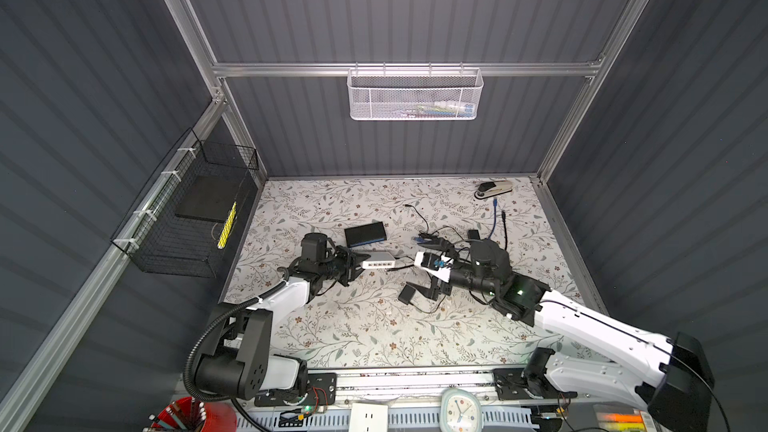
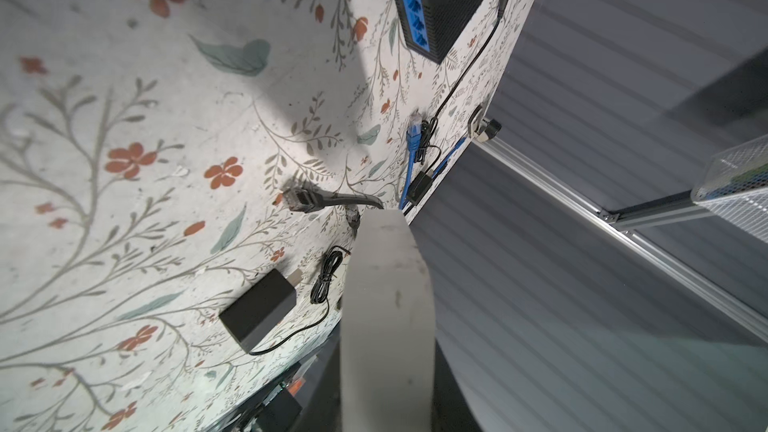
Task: Insert the plug into the switch port
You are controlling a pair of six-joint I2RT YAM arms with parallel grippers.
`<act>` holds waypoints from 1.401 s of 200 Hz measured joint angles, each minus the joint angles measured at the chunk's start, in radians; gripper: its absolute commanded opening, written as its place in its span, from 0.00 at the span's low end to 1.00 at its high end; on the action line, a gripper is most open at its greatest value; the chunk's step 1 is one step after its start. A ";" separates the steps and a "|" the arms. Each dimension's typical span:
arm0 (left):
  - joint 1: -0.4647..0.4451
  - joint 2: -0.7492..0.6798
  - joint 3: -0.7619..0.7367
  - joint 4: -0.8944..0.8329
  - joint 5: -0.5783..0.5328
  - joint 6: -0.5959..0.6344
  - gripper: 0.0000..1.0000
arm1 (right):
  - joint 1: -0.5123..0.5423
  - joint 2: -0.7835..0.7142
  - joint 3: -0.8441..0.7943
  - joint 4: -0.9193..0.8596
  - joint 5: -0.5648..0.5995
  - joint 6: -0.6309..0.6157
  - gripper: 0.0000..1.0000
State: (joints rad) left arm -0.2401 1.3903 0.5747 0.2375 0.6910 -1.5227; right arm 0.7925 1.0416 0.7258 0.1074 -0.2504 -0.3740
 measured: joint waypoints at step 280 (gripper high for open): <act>0.026 -0.168 -0.047 -0.507 -0.154 0.639 0.77 | -0.373 0.264 -0.079 0.092 -0.530 1.216 0.14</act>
State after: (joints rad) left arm -0.2142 1.2224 0.5278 -0.2691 0.5365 -0.8837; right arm 0.4194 1.3056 0.6468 0.1989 -0.7803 0.8421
